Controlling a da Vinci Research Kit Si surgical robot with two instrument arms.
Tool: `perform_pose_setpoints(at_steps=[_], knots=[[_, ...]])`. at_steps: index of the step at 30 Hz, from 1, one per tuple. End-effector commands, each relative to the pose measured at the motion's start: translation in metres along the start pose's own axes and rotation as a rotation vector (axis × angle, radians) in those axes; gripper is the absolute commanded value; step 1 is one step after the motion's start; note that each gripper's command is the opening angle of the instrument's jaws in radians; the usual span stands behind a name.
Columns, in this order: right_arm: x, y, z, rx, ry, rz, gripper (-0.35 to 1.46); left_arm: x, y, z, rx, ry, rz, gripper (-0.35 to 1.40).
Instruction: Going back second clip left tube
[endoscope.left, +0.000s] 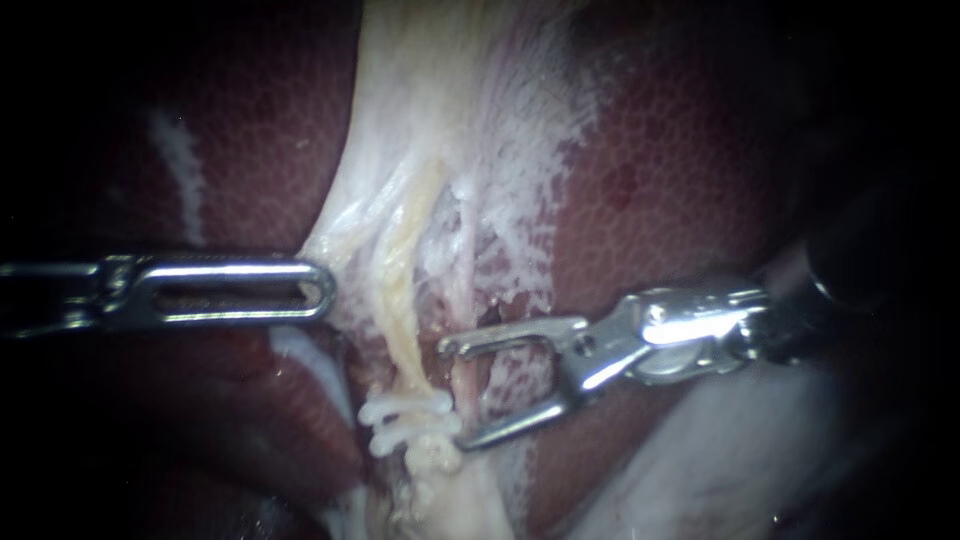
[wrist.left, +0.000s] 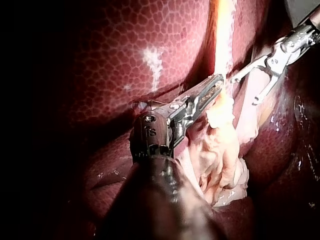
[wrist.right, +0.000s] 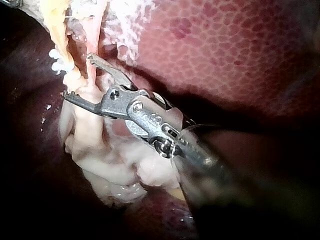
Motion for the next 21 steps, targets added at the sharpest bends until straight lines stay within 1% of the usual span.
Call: perform_pose_setpoints(at_steps=[1,3,8,11,15,21], knots=[[0.0004,-0.0001,-0.001,-0.006,0.001,0.008,0.6,0.0,0.0,0.0,0.0,0.0,0.0,-0.35],[0.0013,-0.0001,-0.0027,-0.017,0.001,0.022,0.6,0.0,0.0,0.0001,0.0,0.0,0.0,-0.35],[0.0033,0.0001,-0.0061,-0.048,0.002,0.002,0.6,0.0,0.0001,0.0001,0.0,0.0,0.0,-0.35],[0.004,0.0001,-0.0072,-0.06,0.007,-0.004,0.6,0.0001,0.0002,0.0001,0.001,0.0,0.001,-0.35],[0.0043,0.0001,-0.0076,-0.06,0.013,-0.007,0.6,0.0001,0.0003,0.0002,0.0,0.0,0.001,-0.35],[0.0043,0.0001,-0.0076,-0.061,0.015,-0.012,0.6,0.0002,0.0003,0.0004,-0.001,-0.001,0.001,-0.35]])
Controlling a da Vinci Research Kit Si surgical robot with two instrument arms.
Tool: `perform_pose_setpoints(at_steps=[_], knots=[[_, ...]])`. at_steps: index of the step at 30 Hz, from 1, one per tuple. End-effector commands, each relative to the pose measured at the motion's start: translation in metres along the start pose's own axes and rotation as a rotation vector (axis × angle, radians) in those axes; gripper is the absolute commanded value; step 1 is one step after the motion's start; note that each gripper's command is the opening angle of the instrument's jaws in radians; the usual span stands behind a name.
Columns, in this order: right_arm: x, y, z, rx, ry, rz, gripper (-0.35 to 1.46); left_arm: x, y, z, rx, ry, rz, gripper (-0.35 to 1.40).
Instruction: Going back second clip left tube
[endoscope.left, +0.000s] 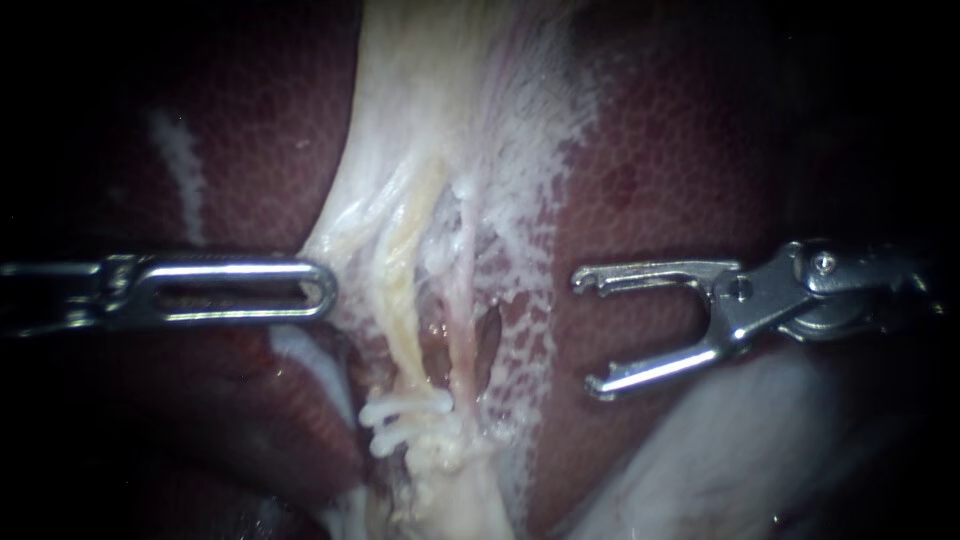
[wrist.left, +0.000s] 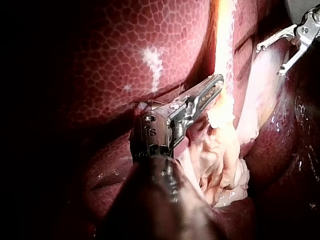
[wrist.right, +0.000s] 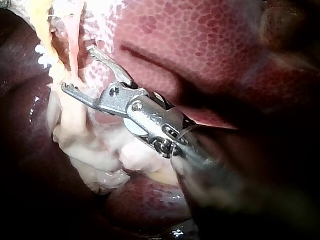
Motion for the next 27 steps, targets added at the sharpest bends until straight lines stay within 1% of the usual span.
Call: perform_pose_setpoints(at_steps=[1,6,11,14,17,23,27], knots=[[0.0,0.0001,0.0,-0.001,-0.001,-0.001,0.6,0.0001,0.0,0.0001,-0.001,-0.001,0.001,-0.35],[0.0,0.0001,-0.0001,-0.001,0.002,-0.006,0.6,0.0005,0.0004,0.0005,-0.003,-0.002,0.003,-0.35],[0.0001,0.0002,-0.0003,0.0,0.002,-0.011,0.6,0.0015,0.0011,0.0014,-0.008,-0.01,0.01,-0.35],[0.0001,0.0002,-0.0004,0.0,0.002,-0.011,0.6,0.0021,0.0014,0.0021,-0.008,0.0,0.014,-0.35],[0.0001,0.0002,-0.0005,0.0,0.002,-0.011,0.6,0.0026,0.0016,0.0028,-0.006,0.001,0.023,-0.35],[0.0001,0.0002,-0.0006,0.0,0.002,-0.011,0.6,0.0031,0.0021,0.004,-0.007,0.01,0.021,-0.35],[0.0001,0.0002,-0.0007,0.0,0.002,-0.011,0.6,0.0035,0.0022,0.0049,0.0,0.013,0.023,-0.35]])
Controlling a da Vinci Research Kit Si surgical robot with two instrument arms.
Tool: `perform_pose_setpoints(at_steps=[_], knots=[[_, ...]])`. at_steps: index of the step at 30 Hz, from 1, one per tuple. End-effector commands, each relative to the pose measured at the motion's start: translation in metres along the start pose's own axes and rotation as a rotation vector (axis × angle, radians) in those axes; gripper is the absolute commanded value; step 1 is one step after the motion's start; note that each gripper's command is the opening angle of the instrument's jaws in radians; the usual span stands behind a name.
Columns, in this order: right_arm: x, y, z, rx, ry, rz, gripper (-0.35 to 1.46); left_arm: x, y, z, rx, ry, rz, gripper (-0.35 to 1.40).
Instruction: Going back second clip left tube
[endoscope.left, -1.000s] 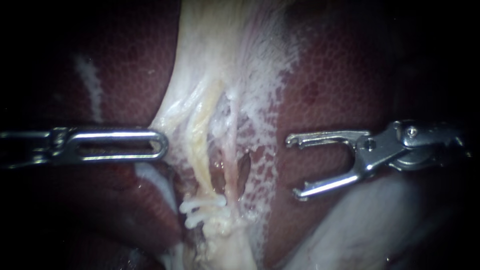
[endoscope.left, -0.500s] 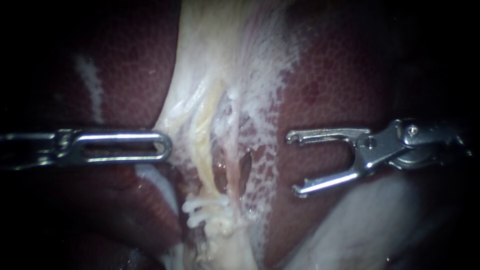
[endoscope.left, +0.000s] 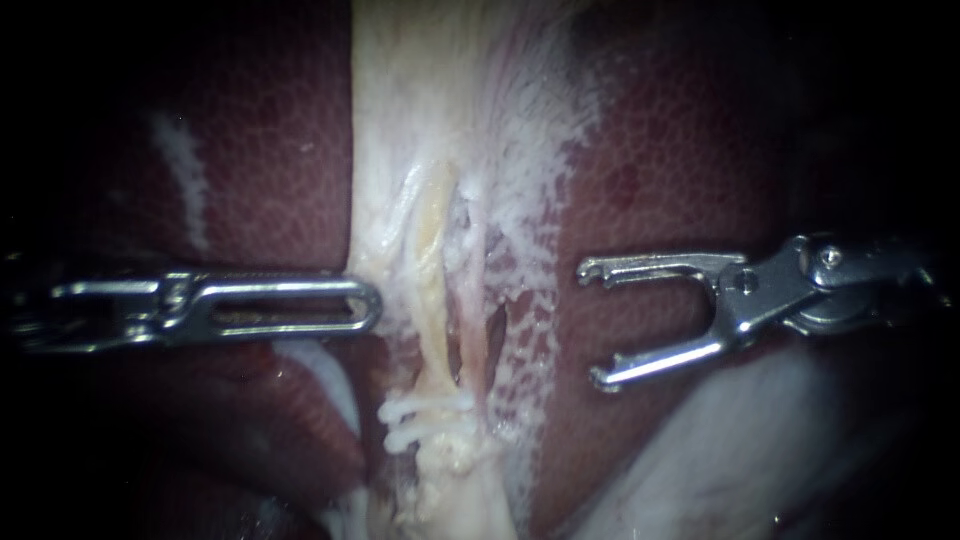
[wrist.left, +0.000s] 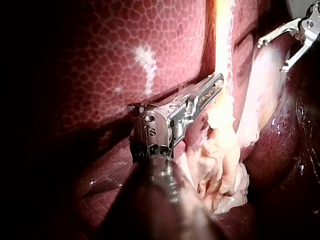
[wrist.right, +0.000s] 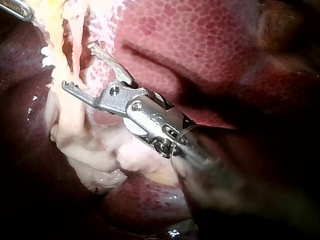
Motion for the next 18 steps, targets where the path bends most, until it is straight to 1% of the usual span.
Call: perform_pose_setpoints(at_steps=[1,9,18], knots=[[0.0,0.0,0.0,0.0,0.0,0.0,0.6,0.0001,0.0,0.0002,0.002,0.006,0.001,-0.35],[0.0,0.0,-0.0001,0.0,0.0,0.0,0.6,0.0004,-0.0001,0.001,0.008,0.009,0.003,-0.35],[0.0,0.0,-0.0001,0.0,0.0,0.0,0.6,0.0005,-0.0001,0.0011,0.009,0.013,-0.002,-0.35]])
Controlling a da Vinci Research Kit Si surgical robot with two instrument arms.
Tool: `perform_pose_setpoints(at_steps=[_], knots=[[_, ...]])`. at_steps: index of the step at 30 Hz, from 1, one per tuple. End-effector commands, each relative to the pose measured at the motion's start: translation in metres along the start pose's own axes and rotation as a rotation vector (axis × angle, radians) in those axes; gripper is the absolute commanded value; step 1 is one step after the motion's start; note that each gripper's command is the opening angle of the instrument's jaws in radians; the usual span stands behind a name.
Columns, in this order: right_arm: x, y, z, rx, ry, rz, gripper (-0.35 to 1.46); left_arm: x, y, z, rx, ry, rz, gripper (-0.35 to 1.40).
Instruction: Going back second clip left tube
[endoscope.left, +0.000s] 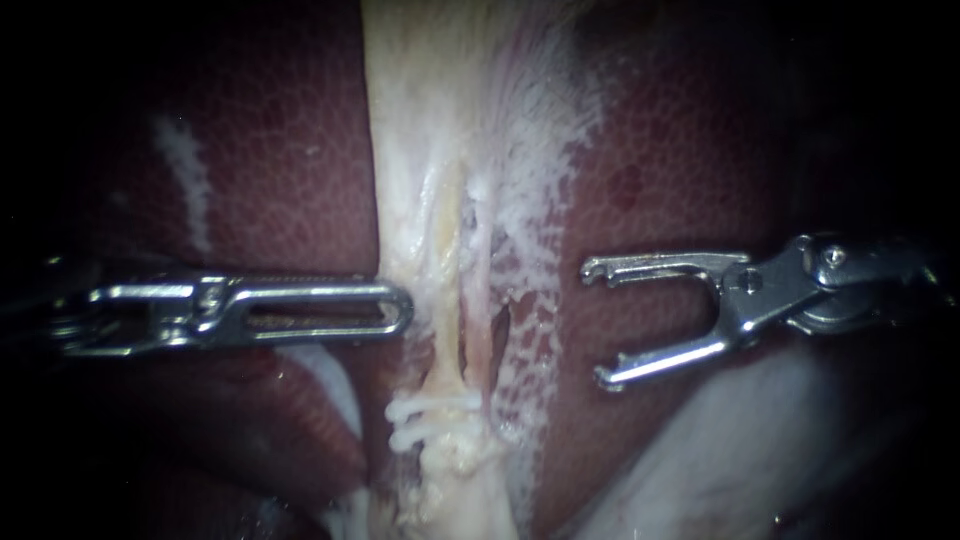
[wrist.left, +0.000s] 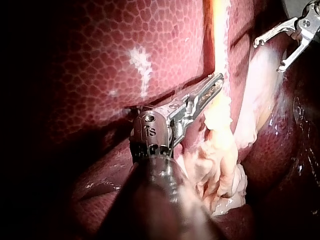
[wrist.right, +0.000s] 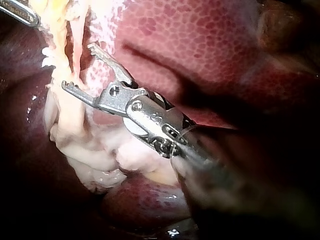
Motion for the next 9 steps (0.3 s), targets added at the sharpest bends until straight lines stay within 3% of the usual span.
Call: perform_pose_setpoints(at_steps=[1,9], knots=[[0.0,0.0,0.0,0.0,0.0,0.0,0.6,0.0,0.0,0.0,-0.001,0.003,0.0,-0.35],[0.0,0.0,0.0,0.0,0.0,0.0,0.6,0.0,-0.0001,0.0,0.0,0.003,0.0,-0.35]])
